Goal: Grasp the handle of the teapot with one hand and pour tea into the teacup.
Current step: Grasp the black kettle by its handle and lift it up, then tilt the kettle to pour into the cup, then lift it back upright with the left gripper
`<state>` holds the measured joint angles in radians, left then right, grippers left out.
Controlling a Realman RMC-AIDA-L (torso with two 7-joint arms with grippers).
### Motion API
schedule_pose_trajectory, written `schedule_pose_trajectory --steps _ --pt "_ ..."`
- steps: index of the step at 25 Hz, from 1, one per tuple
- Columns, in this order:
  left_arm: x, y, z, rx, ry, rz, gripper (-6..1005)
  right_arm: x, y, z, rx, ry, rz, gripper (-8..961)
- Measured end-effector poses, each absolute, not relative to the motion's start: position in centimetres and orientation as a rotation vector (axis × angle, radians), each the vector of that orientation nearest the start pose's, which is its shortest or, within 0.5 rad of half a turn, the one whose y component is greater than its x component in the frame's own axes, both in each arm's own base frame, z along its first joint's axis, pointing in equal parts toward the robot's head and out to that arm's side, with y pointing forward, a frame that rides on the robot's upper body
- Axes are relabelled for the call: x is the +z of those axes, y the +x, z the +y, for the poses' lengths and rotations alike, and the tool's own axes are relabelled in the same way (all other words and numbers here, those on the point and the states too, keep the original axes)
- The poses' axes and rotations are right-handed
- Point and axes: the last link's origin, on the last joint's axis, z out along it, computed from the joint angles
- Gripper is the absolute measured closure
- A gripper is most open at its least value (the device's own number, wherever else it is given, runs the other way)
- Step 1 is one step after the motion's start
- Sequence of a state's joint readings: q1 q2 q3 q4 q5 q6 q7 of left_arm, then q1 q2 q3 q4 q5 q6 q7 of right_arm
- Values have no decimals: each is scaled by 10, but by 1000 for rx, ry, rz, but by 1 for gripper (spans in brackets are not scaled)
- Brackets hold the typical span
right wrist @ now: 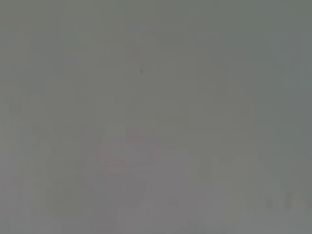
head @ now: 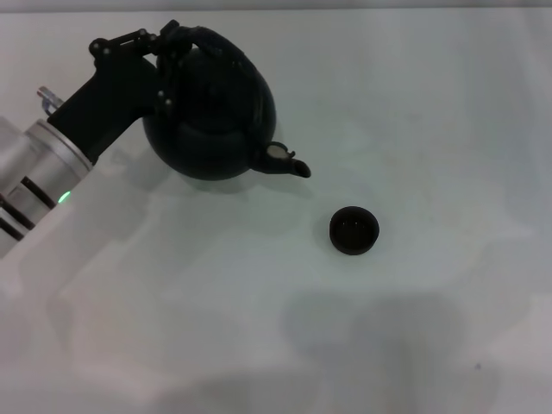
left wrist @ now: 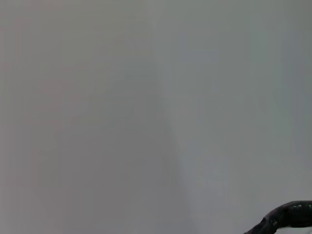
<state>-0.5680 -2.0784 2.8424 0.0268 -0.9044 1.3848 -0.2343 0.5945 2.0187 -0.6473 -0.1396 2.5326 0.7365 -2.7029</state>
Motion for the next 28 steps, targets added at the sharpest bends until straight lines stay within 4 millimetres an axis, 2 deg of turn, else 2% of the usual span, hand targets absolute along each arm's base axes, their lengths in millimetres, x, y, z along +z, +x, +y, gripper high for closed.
schedule_pose_trajectory --steps 28 --pt "-73 -245 321 -790 -2141 64 892 53 372 396 568 -1378 881 113"
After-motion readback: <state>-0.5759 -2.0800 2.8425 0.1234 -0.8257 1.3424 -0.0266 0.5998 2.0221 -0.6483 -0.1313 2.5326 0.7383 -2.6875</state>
